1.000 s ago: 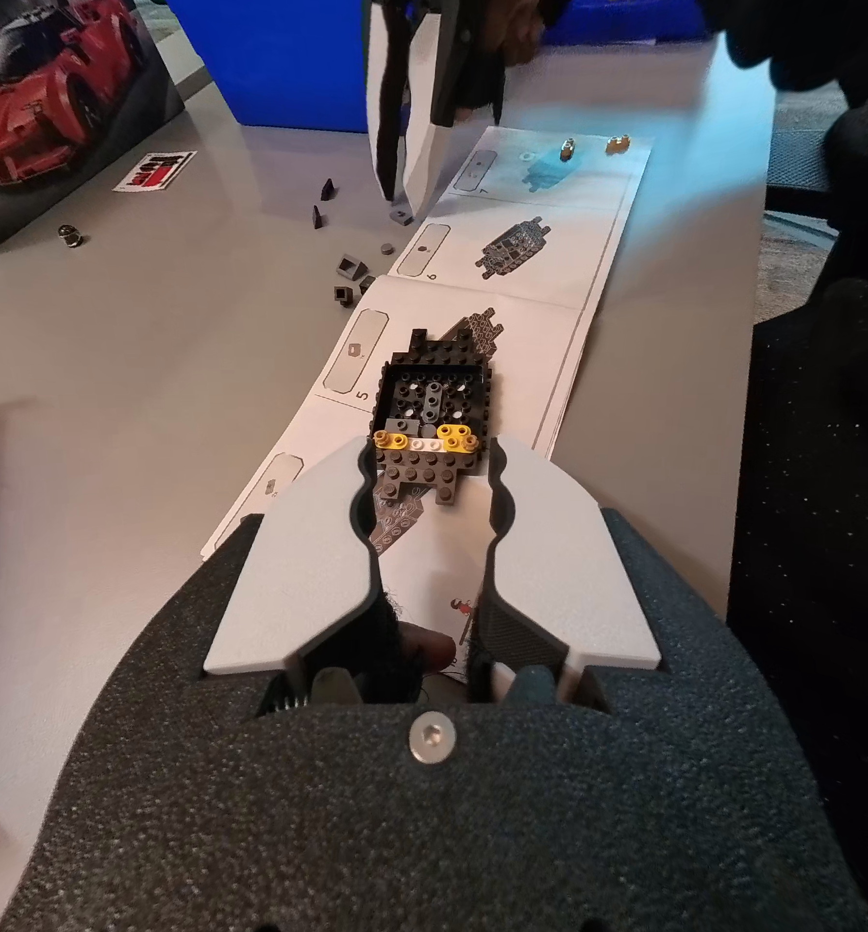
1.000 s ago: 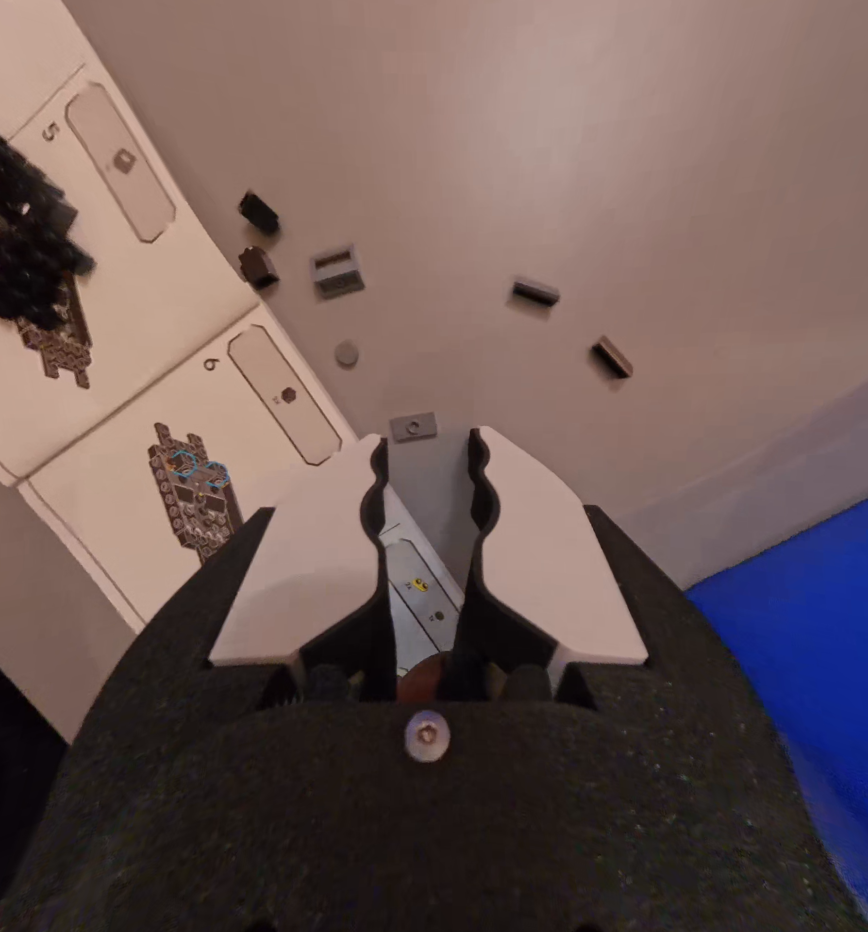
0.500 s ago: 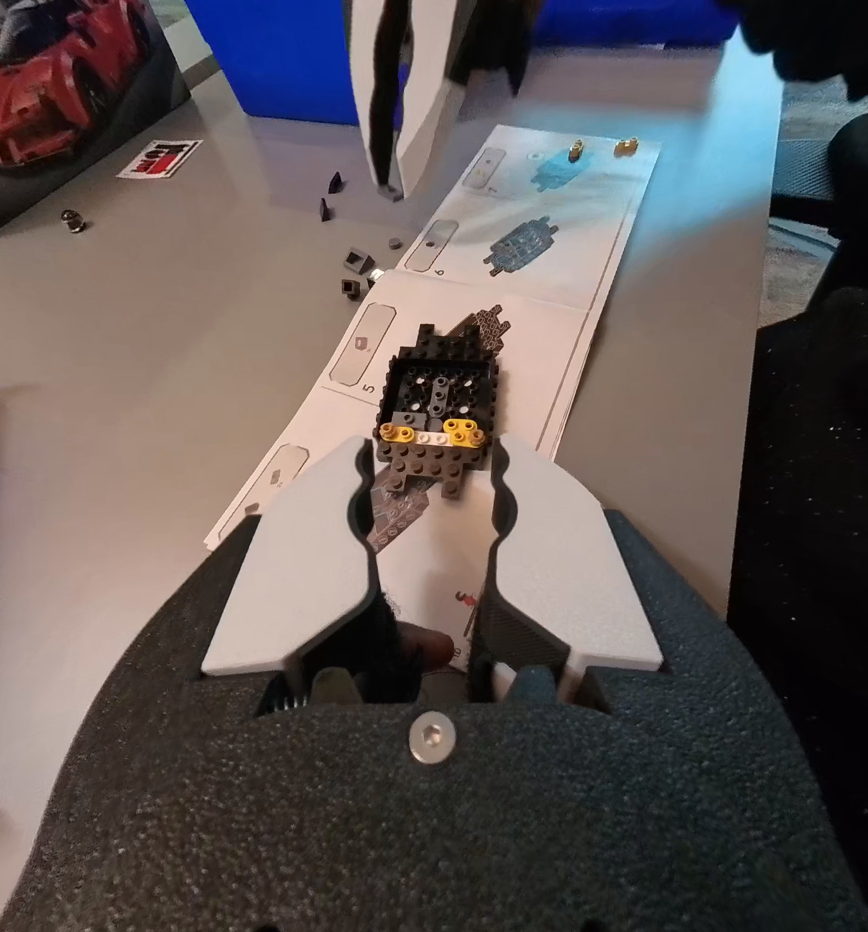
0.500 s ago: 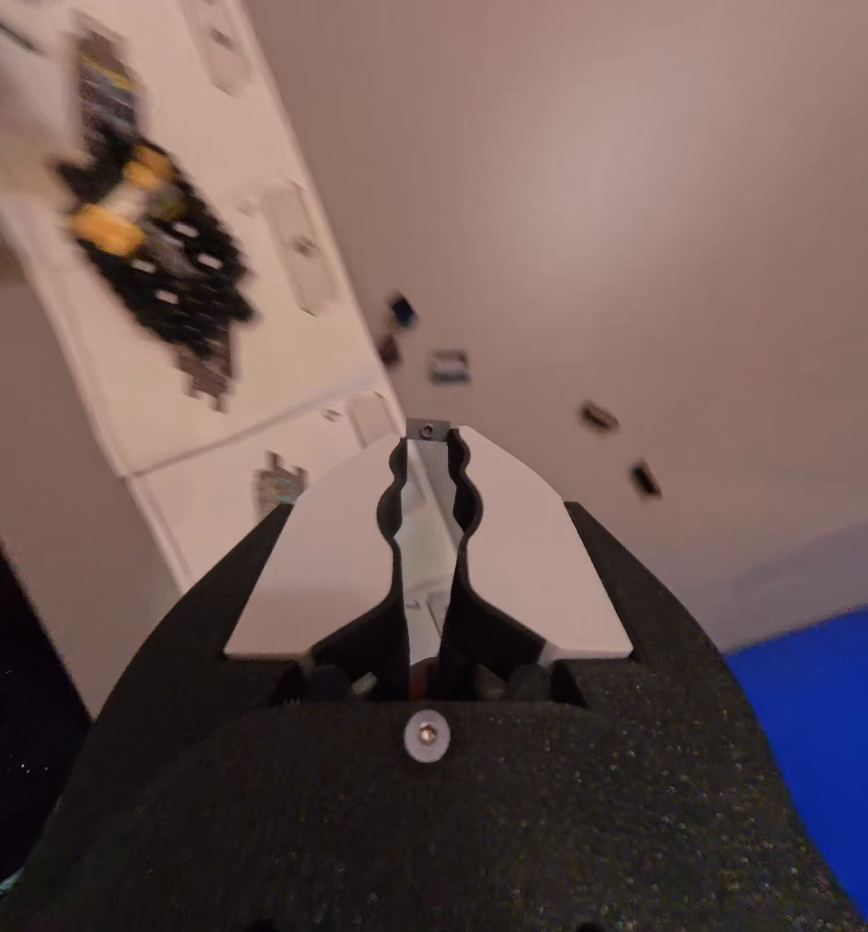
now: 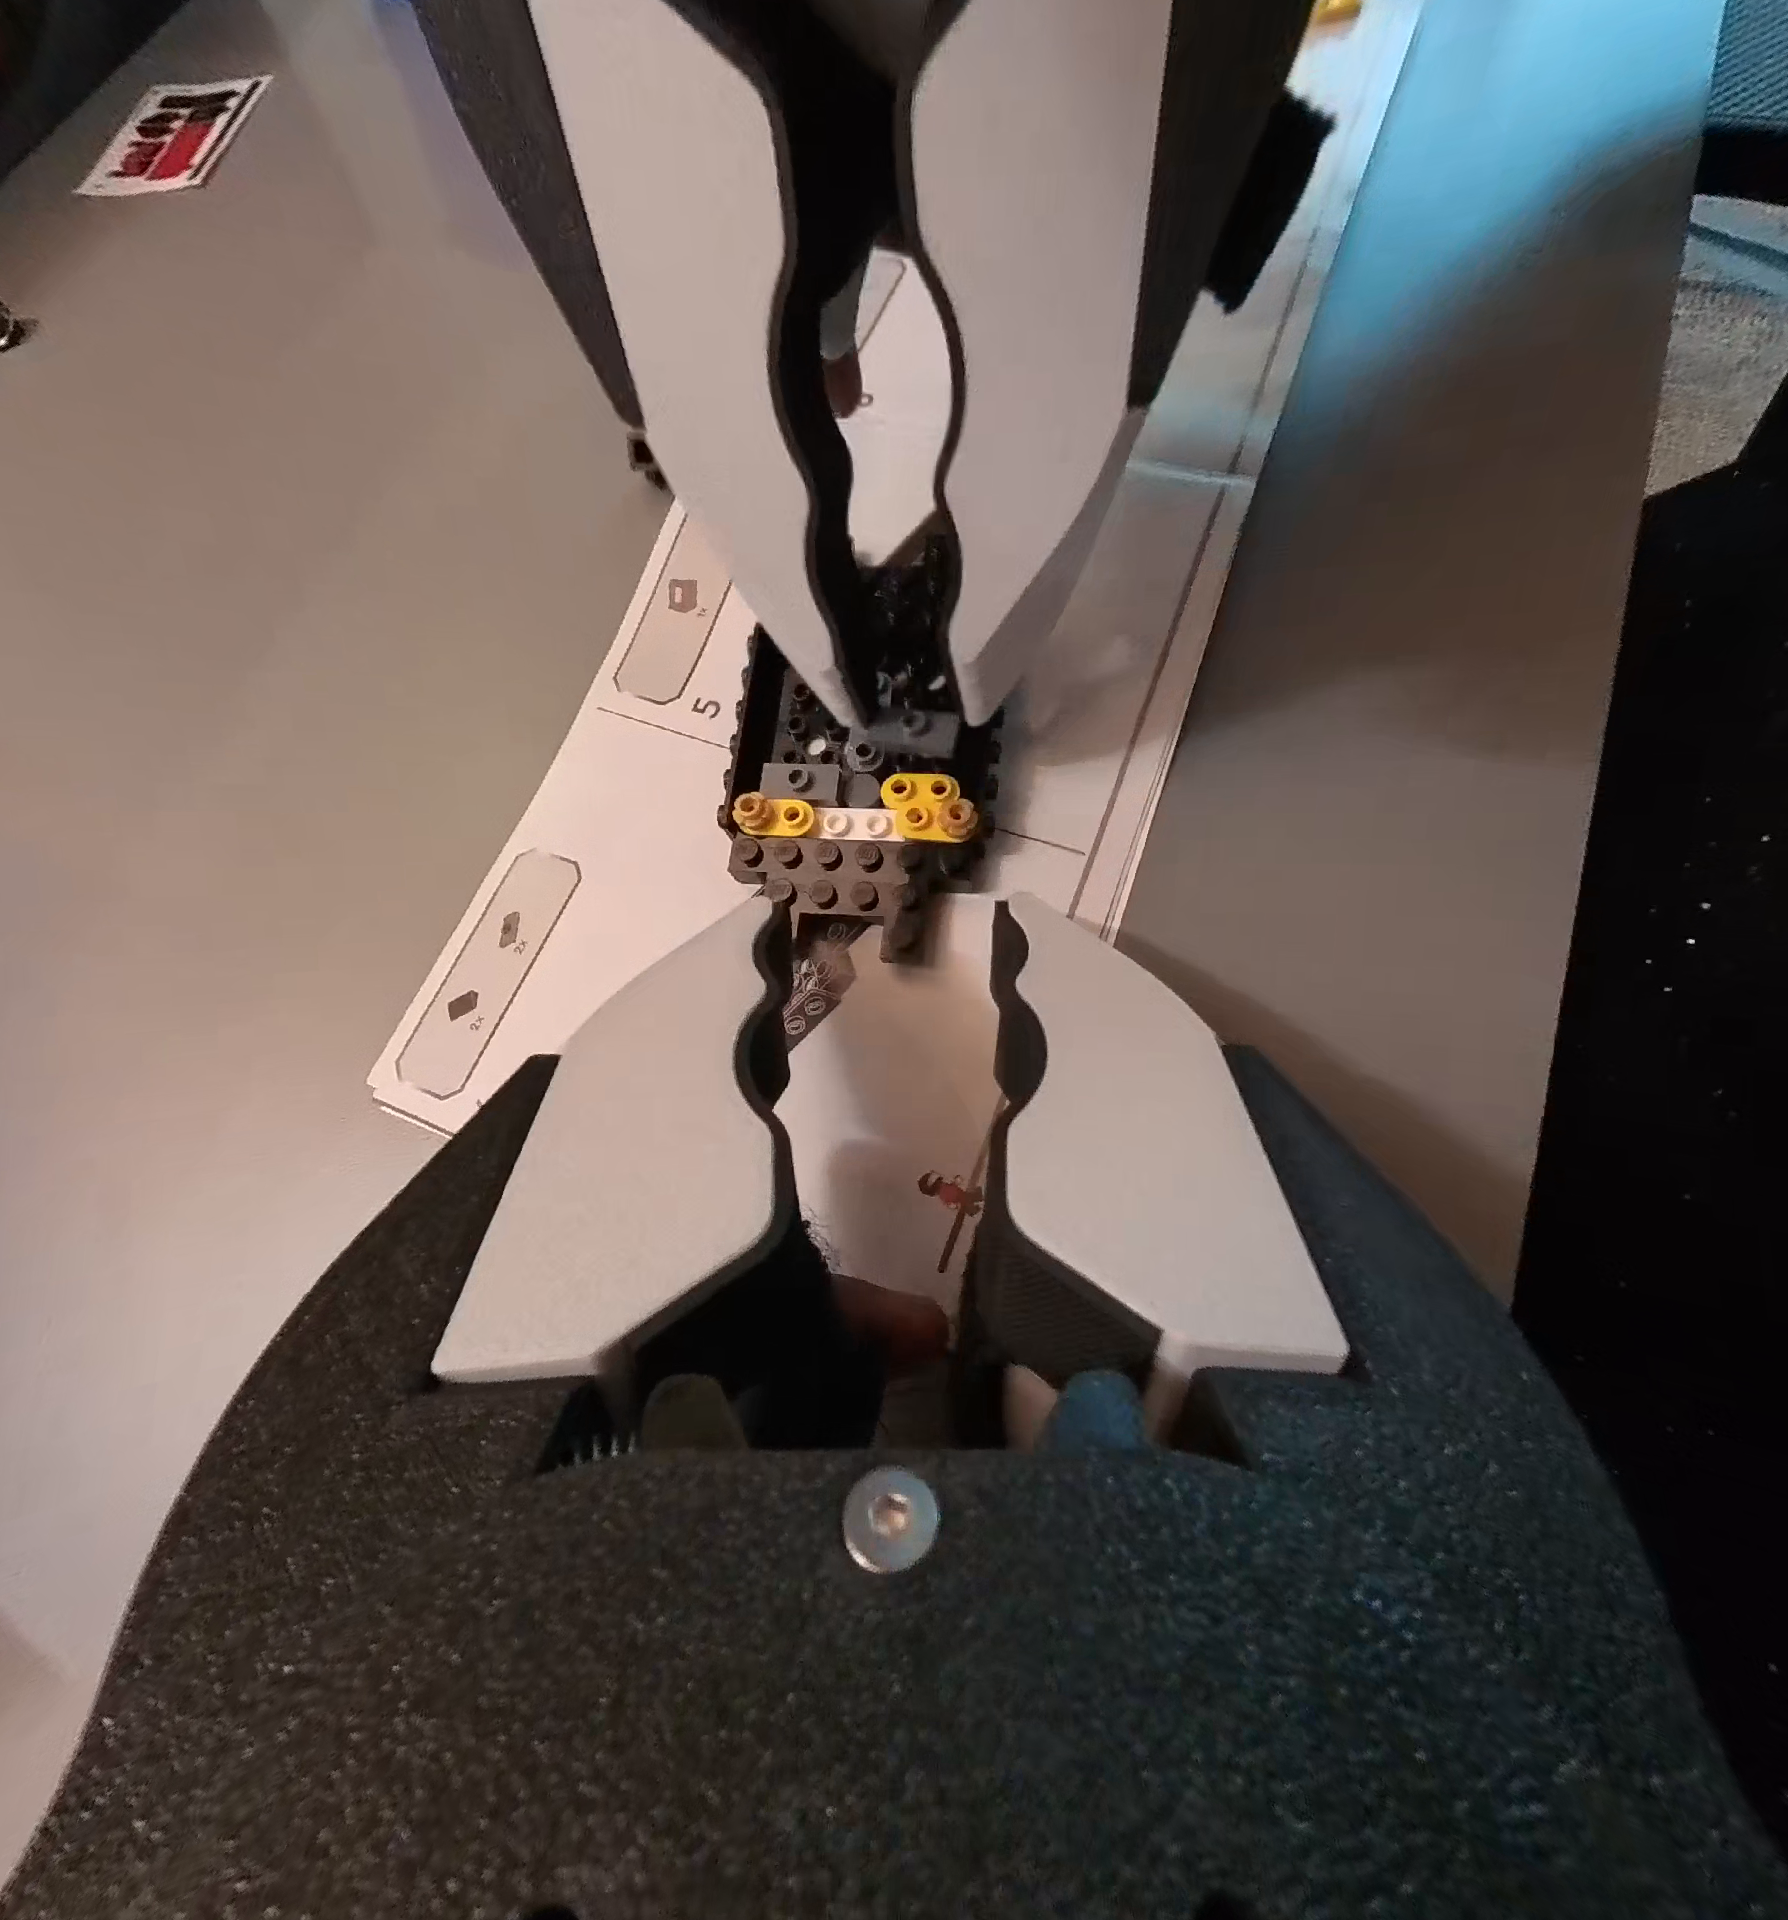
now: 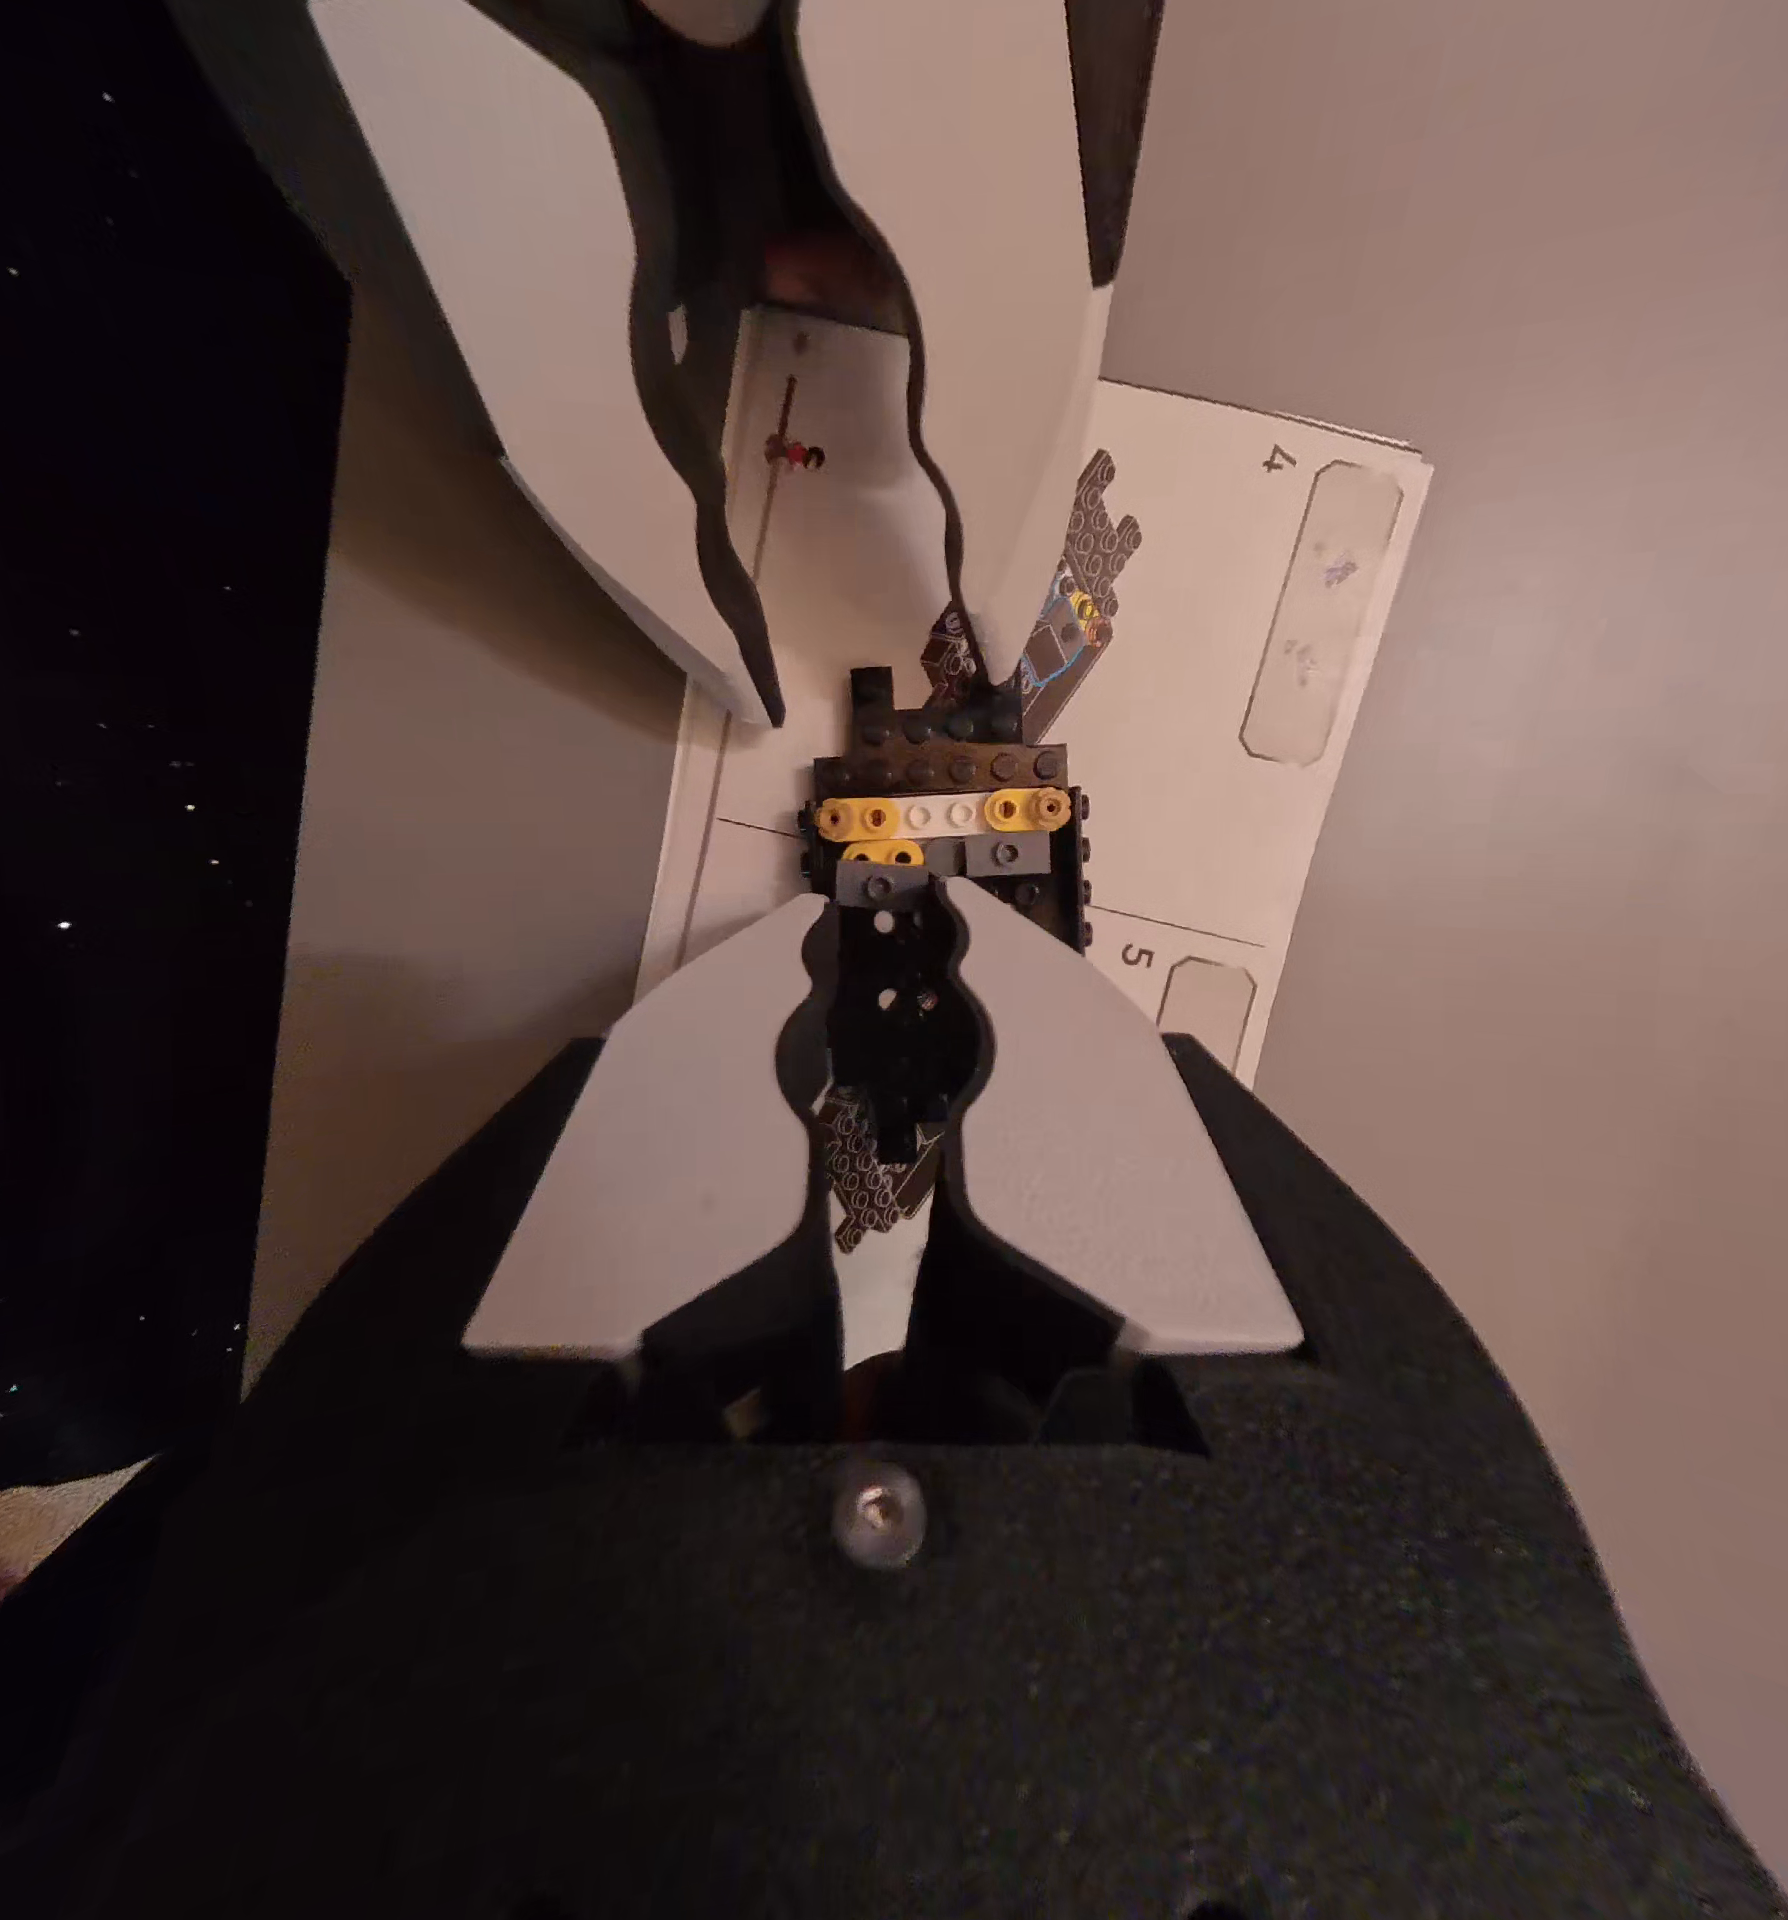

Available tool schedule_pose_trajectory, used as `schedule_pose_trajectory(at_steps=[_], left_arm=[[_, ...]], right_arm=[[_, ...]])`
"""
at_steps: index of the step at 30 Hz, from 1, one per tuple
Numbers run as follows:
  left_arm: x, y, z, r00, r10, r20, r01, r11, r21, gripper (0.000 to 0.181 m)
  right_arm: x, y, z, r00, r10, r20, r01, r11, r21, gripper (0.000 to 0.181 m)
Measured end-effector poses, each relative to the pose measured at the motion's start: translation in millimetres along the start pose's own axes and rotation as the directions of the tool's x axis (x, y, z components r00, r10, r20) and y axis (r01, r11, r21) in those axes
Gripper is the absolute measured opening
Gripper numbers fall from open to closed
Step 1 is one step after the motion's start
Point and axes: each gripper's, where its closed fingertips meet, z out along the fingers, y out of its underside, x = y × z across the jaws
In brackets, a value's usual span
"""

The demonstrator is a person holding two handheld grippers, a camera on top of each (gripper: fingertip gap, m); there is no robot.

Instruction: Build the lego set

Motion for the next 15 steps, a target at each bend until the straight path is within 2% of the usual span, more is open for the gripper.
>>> schedule_pose_trajectory(at_steps=[15], left_arm=[[-0.4, 0.8, 0.9, 1.000, -0.007, -0.004, 0.007, 1.000, -0.007, 0.035]], right_arm=[[0.5, 3.4, 9.4, 0.994, -0.020, 0.105, 0.028, 0.997, -0.067, 0.016]])
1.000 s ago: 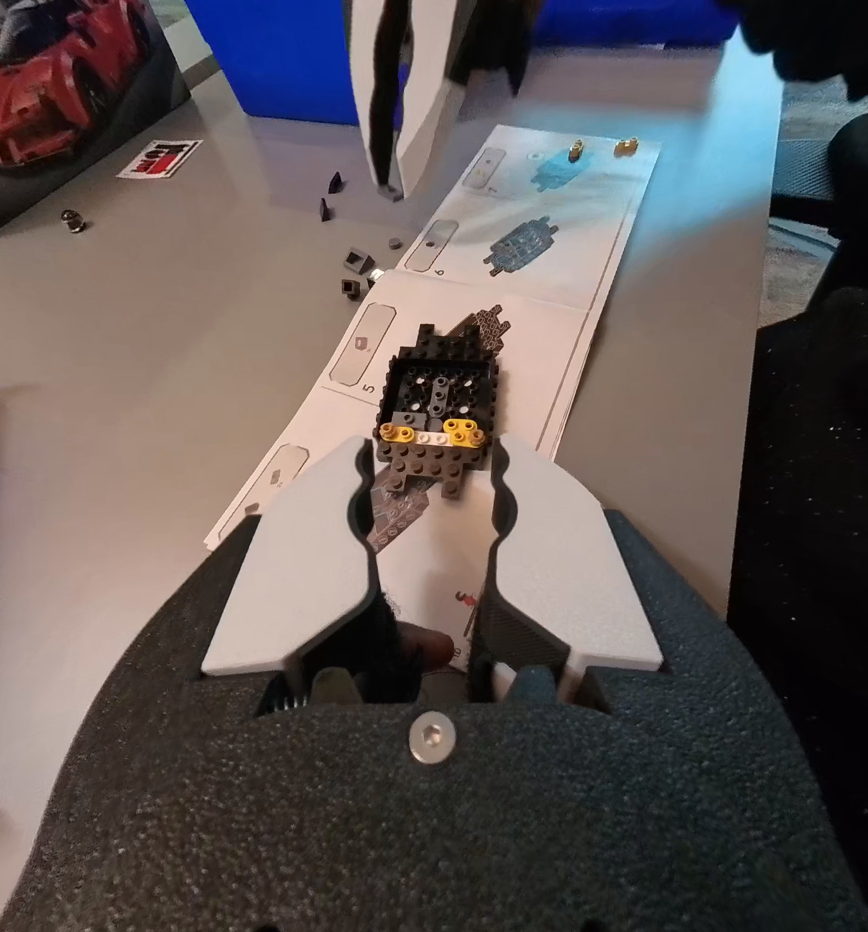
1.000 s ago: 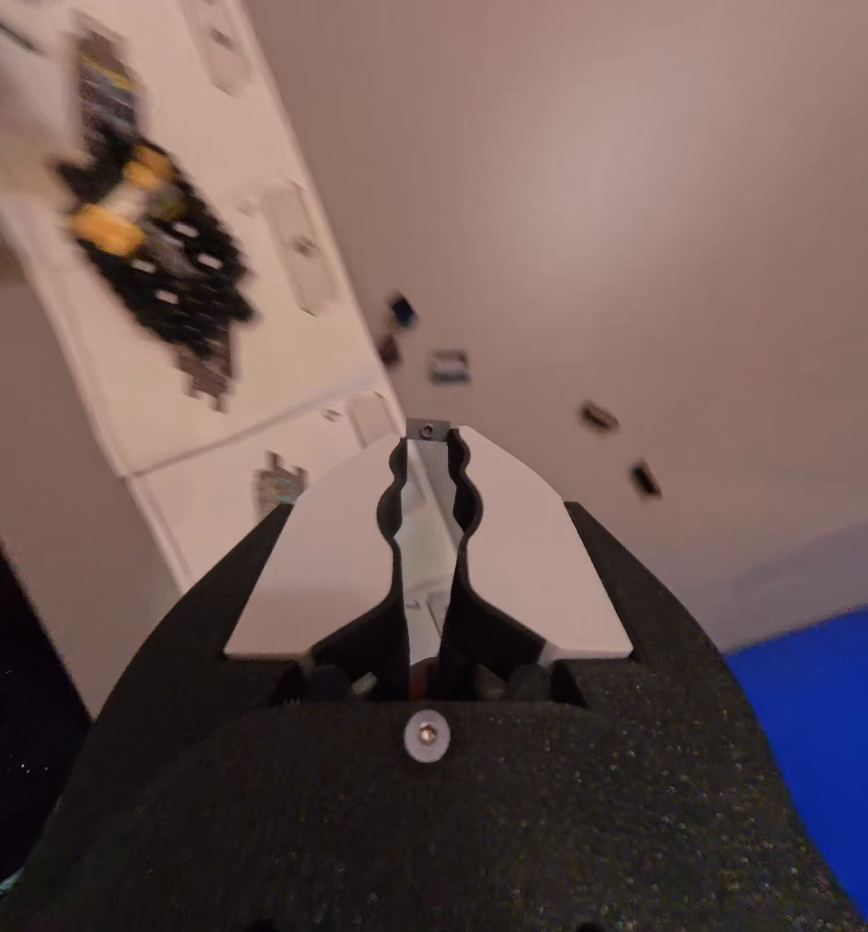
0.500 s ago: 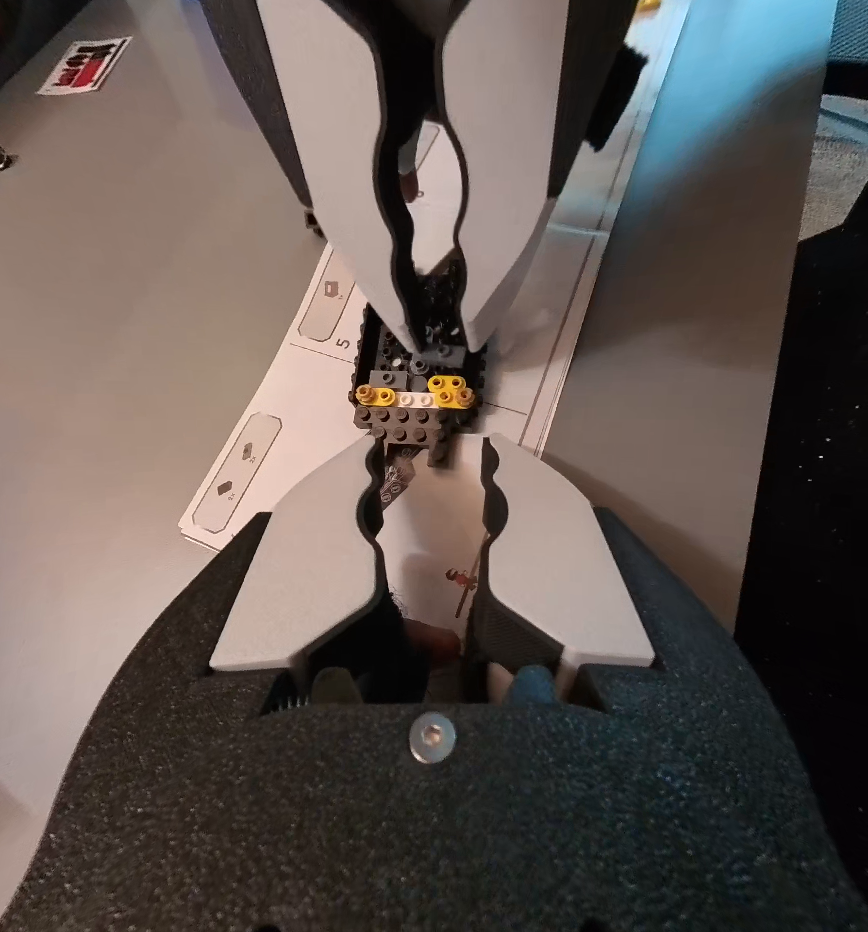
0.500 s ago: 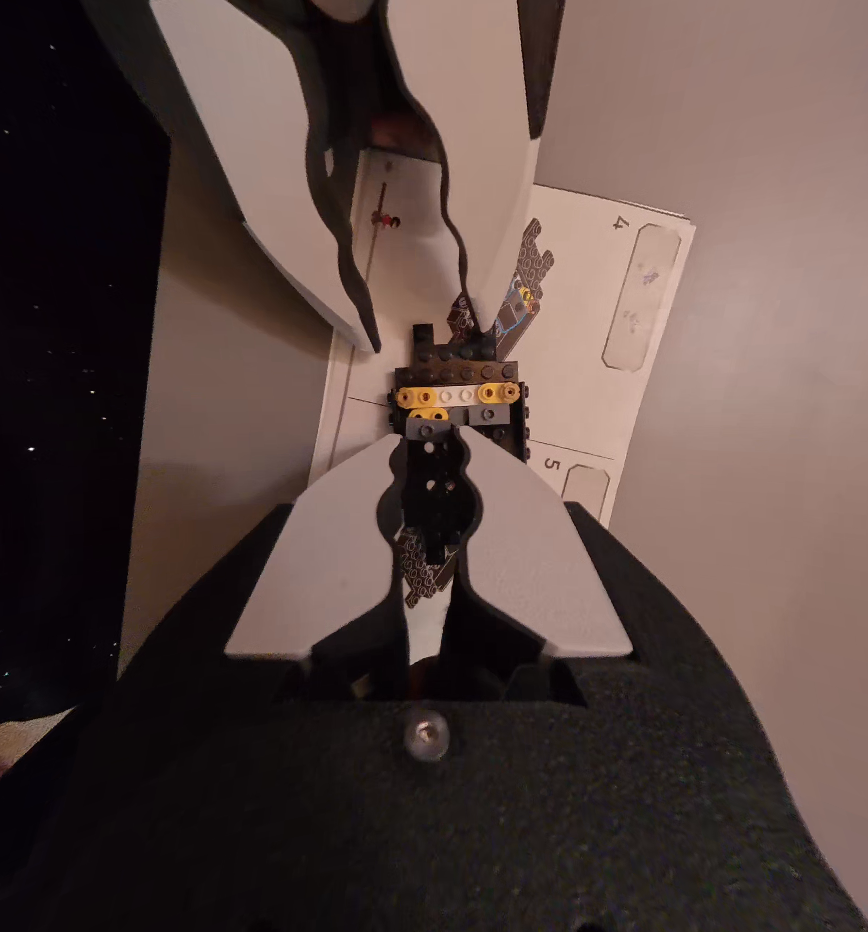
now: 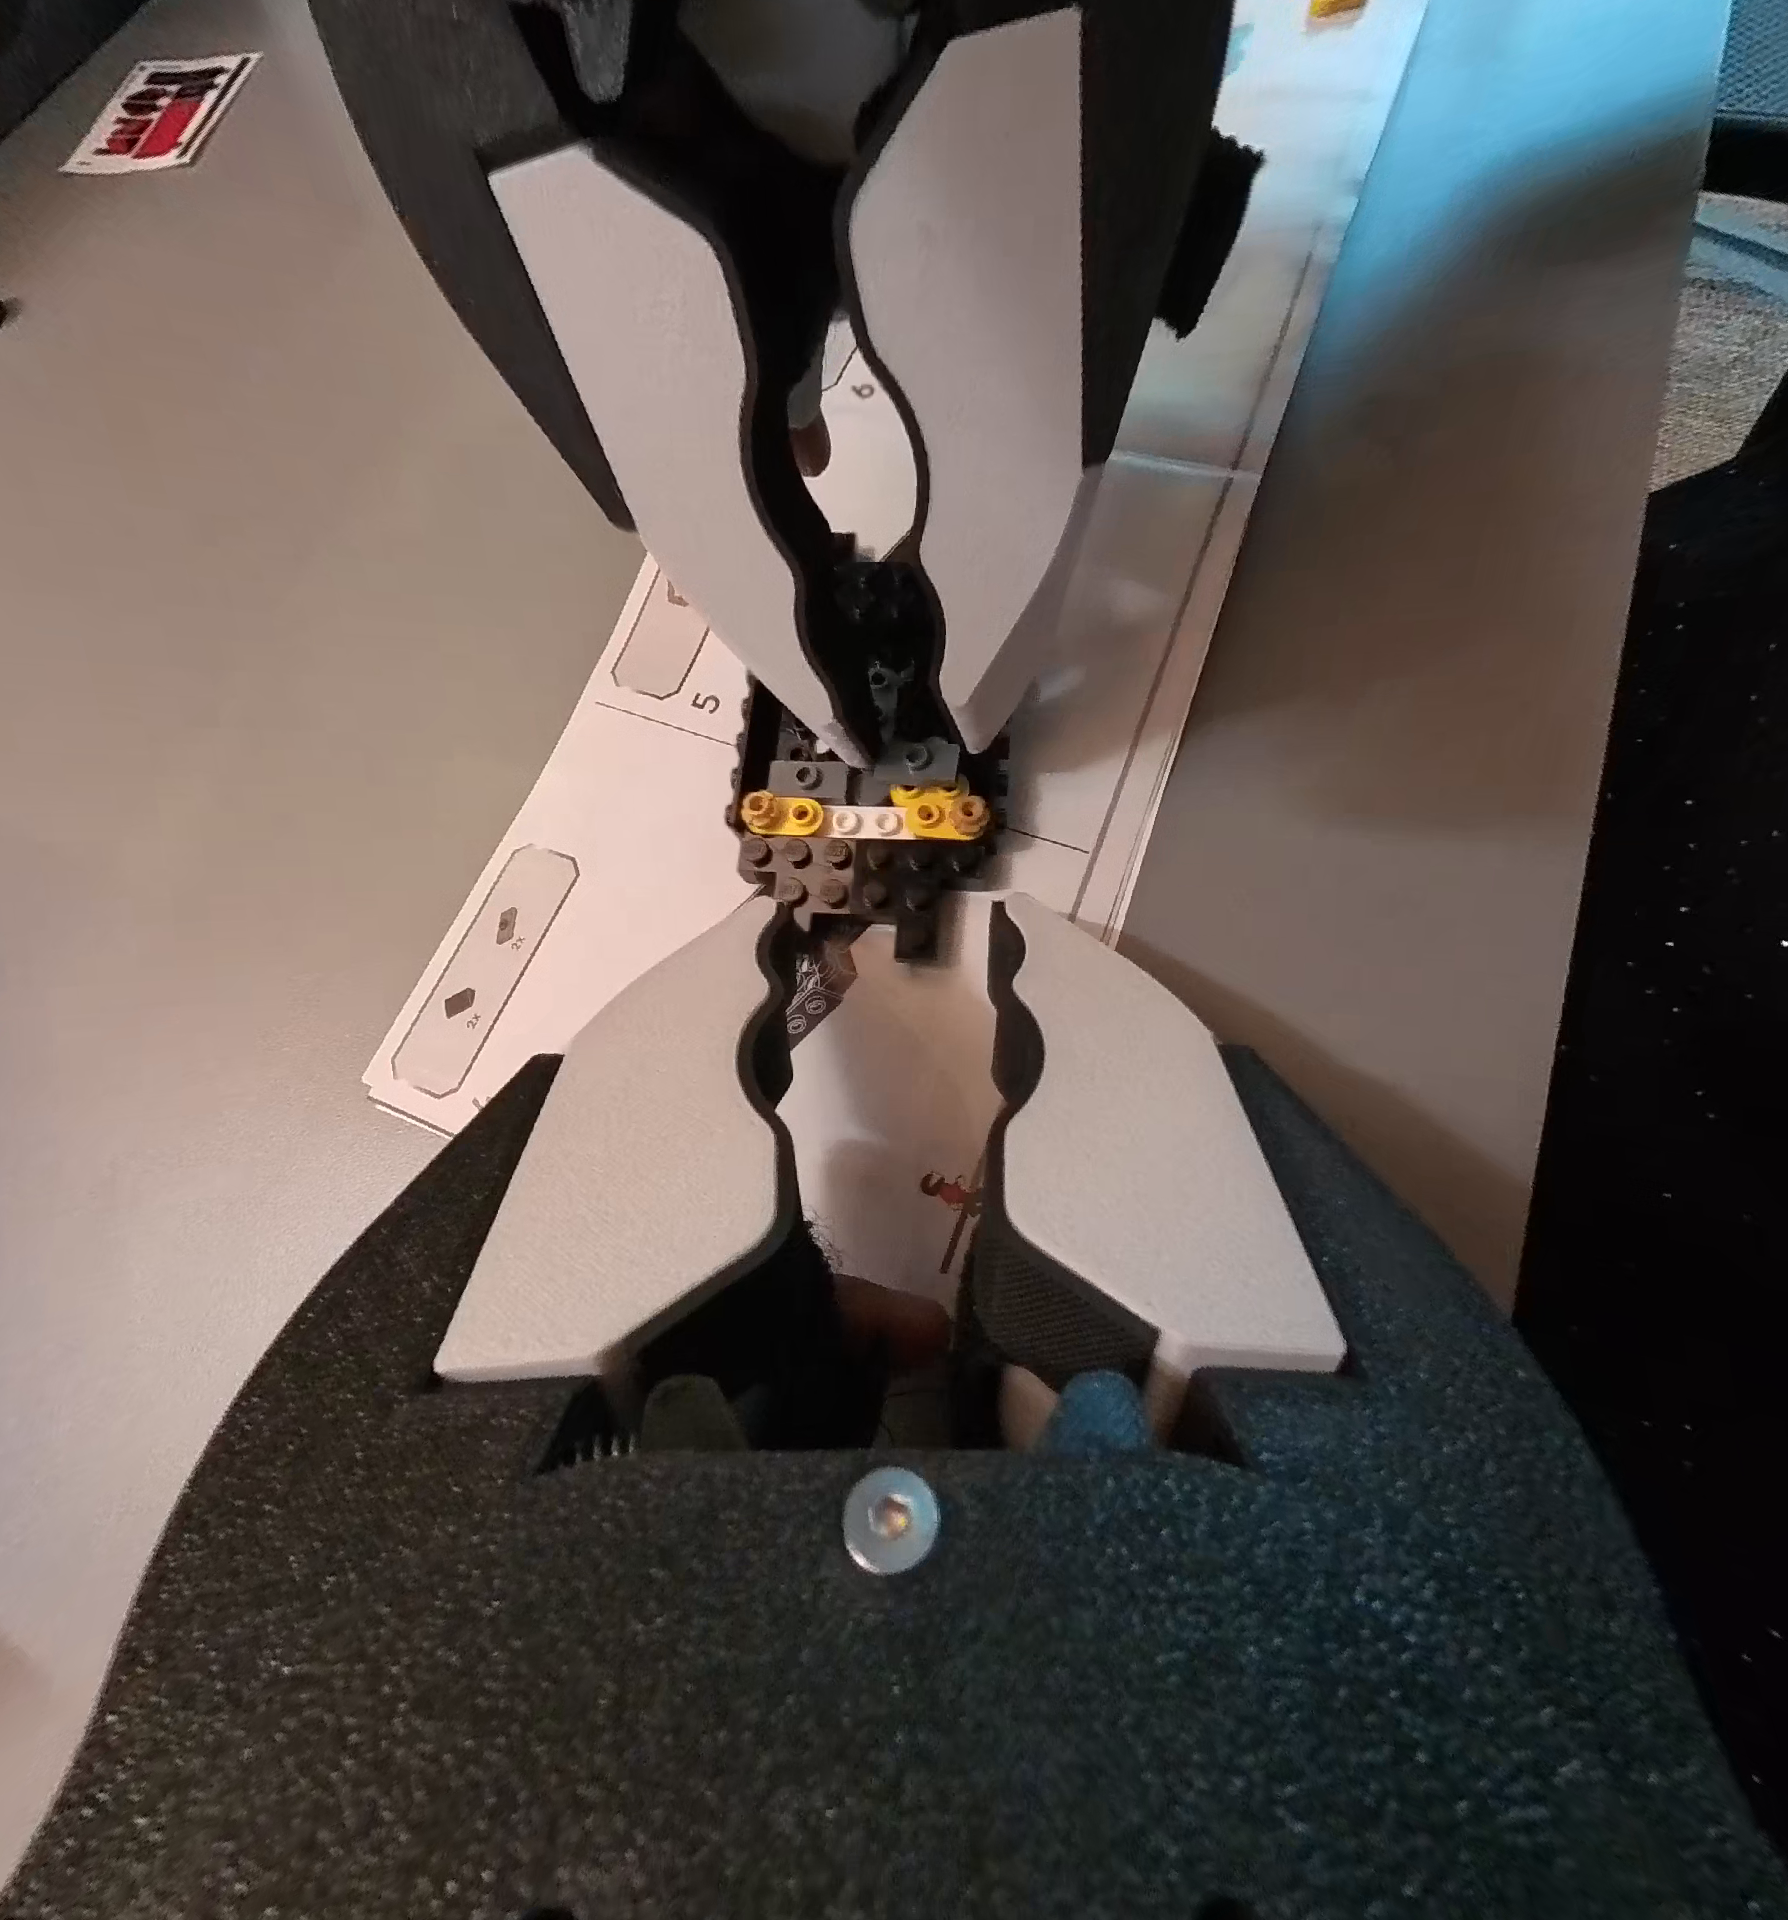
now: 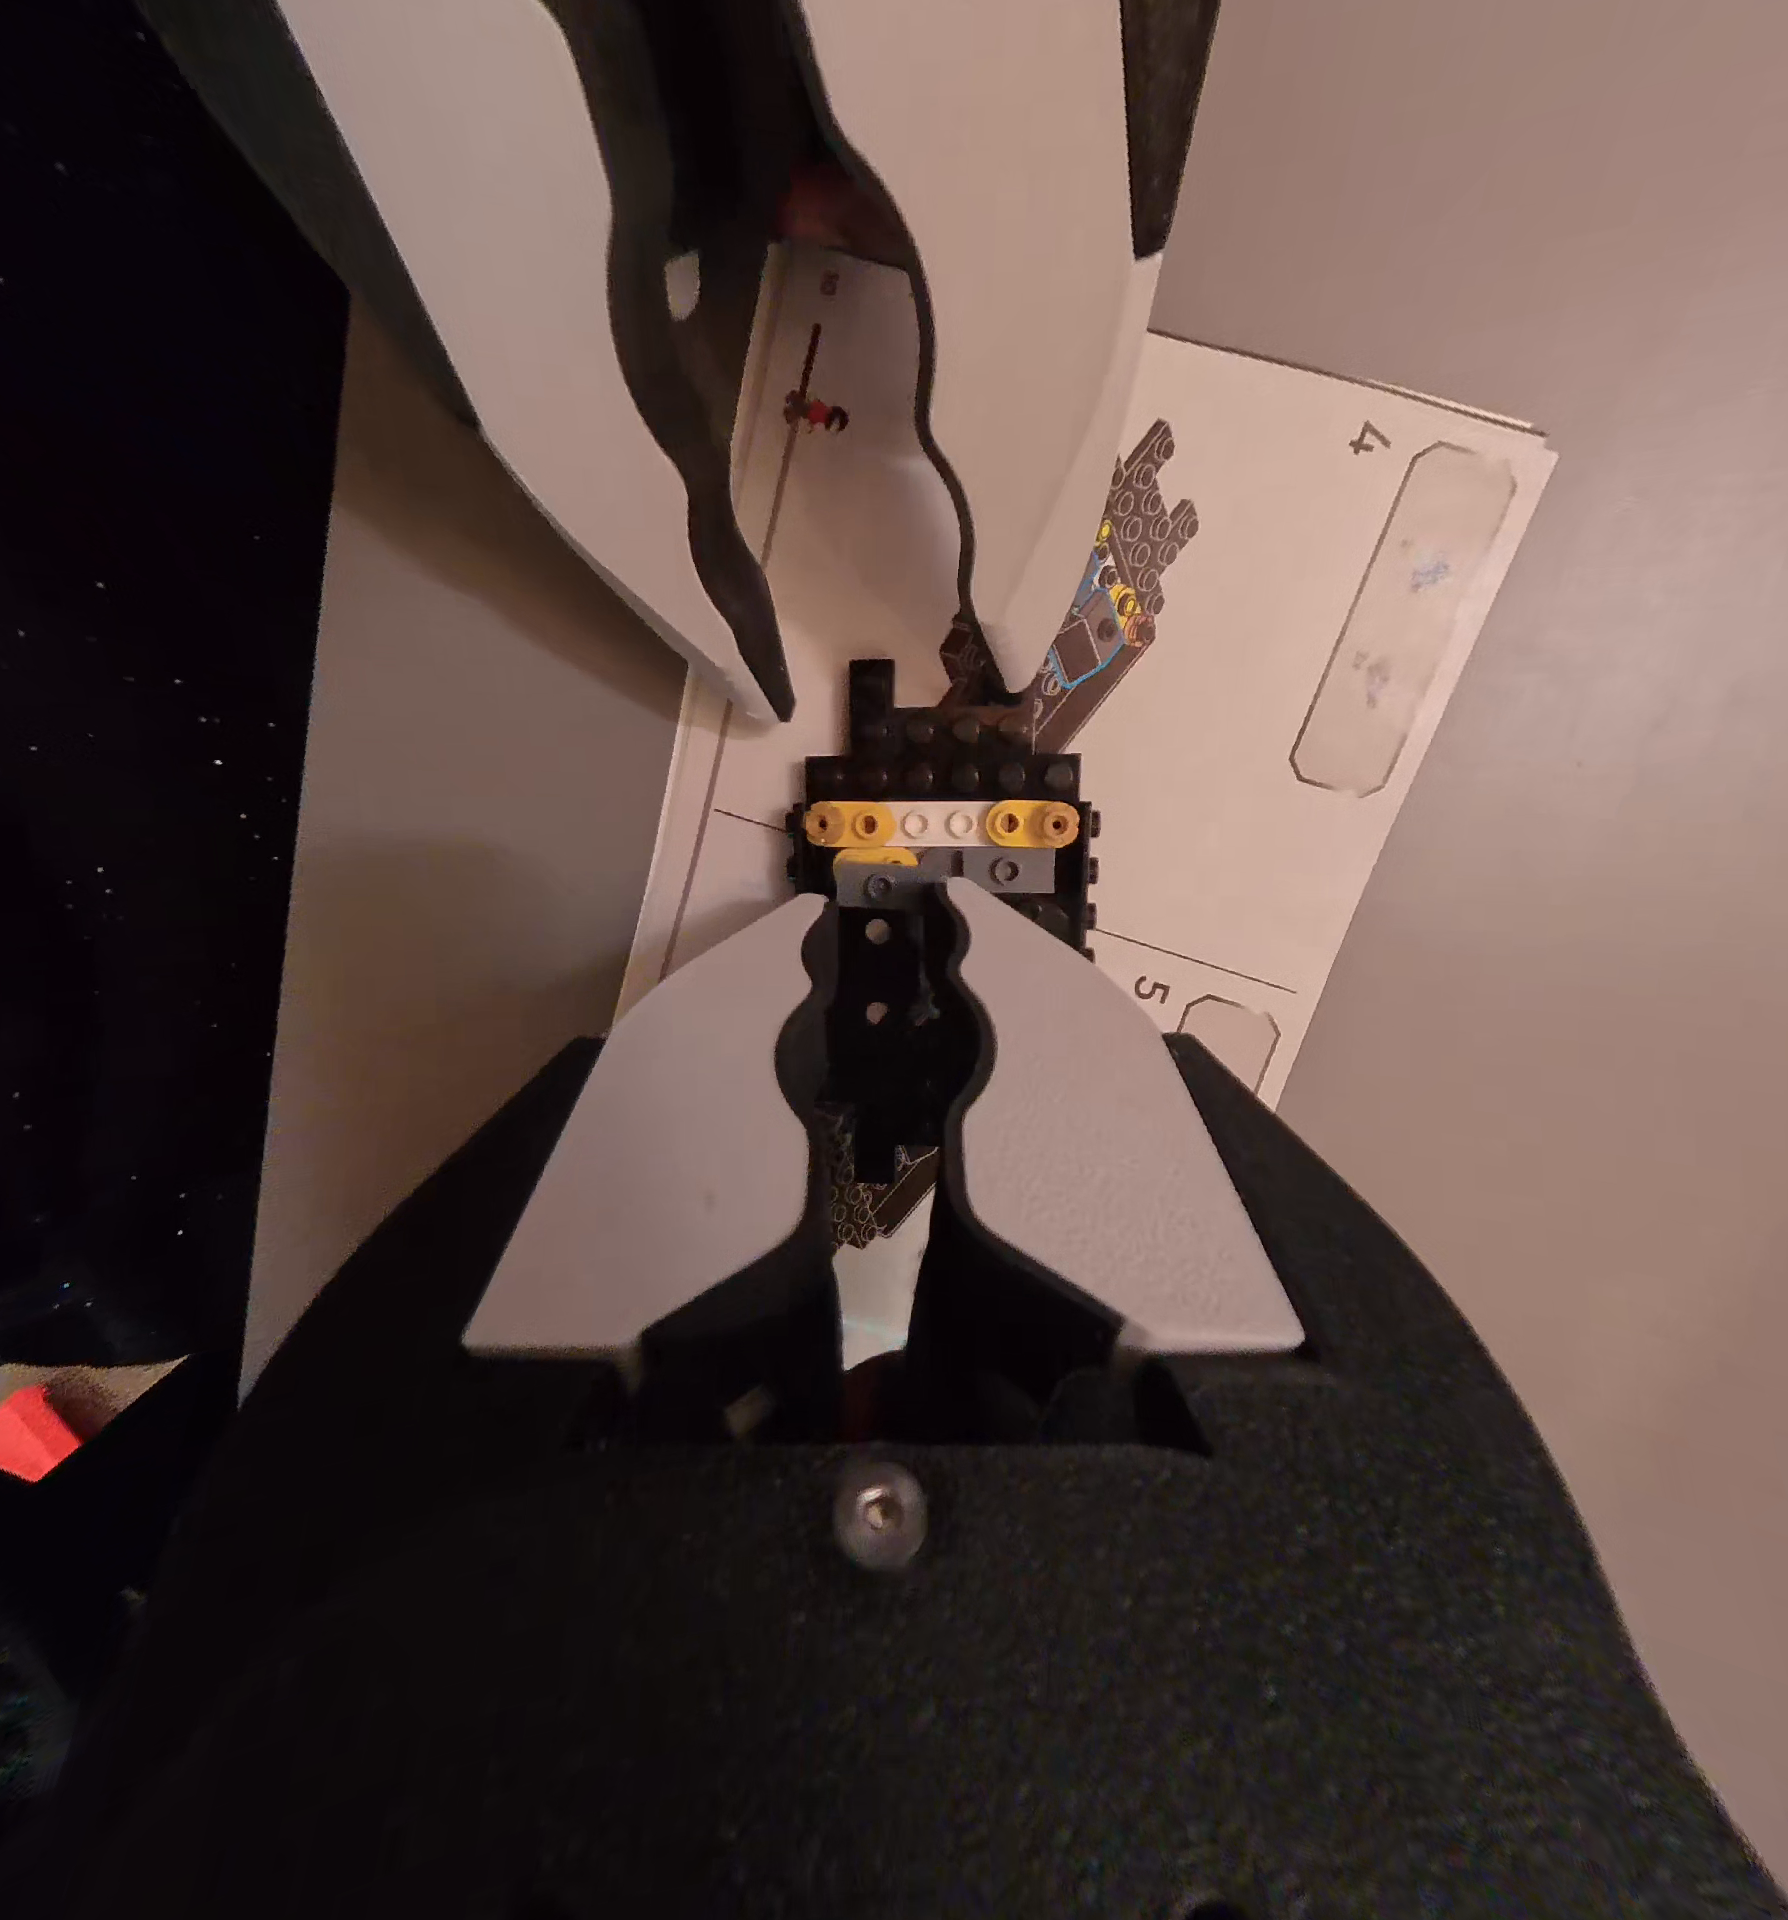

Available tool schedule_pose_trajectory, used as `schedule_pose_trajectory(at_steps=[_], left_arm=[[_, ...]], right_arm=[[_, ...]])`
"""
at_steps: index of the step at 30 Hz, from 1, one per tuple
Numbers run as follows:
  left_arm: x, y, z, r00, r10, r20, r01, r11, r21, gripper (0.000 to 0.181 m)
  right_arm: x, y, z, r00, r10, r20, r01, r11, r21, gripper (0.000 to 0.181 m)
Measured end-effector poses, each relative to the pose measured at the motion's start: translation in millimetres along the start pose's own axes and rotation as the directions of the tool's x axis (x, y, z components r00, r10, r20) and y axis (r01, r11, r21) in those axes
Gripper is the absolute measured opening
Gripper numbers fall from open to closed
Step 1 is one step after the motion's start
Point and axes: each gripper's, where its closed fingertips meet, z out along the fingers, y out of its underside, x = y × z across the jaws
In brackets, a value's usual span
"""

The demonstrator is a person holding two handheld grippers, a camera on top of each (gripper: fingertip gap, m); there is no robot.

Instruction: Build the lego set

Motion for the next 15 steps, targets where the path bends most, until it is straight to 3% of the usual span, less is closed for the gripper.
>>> schedule_pose_trajectory(at_steps=[15], left_arm=[[-1.1, 1.7, 1.6, 1.000, -0.005, 0.005, 0.006, 1.000, -0.017, 0.036]], right_arm=[[-5.1, -1.8, 0.5, 0.997, -0.027, 0.078, 0.029, 0.999, -0.022, 0.016]])
